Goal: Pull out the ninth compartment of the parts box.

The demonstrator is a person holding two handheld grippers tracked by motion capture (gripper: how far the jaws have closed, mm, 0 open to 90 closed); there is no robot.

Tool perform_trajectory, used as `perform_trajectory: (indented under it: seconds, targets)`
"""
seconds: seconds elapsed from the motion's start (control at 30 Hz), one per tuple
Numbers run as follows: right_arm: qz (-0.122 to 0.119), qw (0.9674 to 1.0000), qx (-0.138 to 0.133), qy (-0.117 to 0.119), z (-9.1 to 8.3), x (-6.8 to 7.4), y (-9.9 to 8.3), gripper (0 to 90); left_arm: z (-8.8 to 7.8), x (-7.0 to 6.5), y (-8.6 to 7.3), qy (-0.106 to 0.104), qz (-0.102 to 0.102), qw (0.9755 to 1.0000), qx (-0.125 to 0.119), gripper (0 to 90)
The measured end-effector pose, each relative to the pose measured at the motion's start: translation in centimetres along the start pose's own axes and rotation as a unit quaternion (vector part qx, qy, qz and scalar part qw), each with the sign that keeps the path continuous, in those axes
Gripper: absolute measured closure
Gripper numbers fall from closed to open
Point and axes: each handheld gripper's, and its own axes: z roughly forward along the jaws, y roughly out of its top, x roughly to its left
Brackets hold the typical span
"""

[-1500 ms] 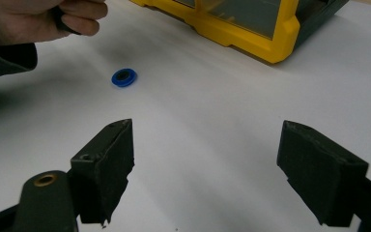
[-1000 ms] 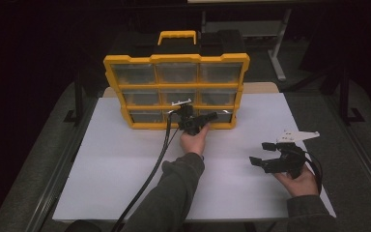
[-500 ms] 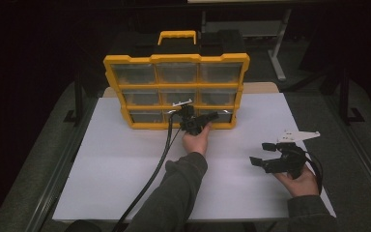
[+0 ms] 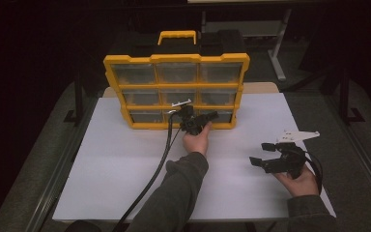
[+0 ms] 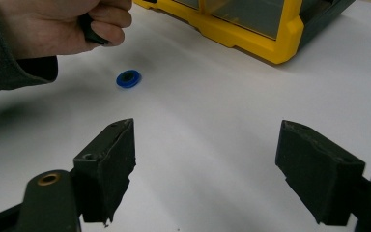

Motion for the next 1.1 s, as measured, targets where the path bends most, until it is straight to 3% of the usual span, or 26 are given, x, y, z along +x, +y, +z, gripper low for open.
perform_trajectory:
  seconds: [0.23,1.1]
  targets:
    - [0.000,1.0000,0.002,-0.002,-0.16,-0.10,-0.21,20.9,-0.35,0.12,-0.49,-0.010,-0.013,0.9997,-0.018,73.7]
    - [0.003,1.0000,0.003,0.000,-0.10,-0.16,-0.23,20.9,-0.96,0.24,-0.68,-0.024,-0.025,0.9994,-0.010,75.7]
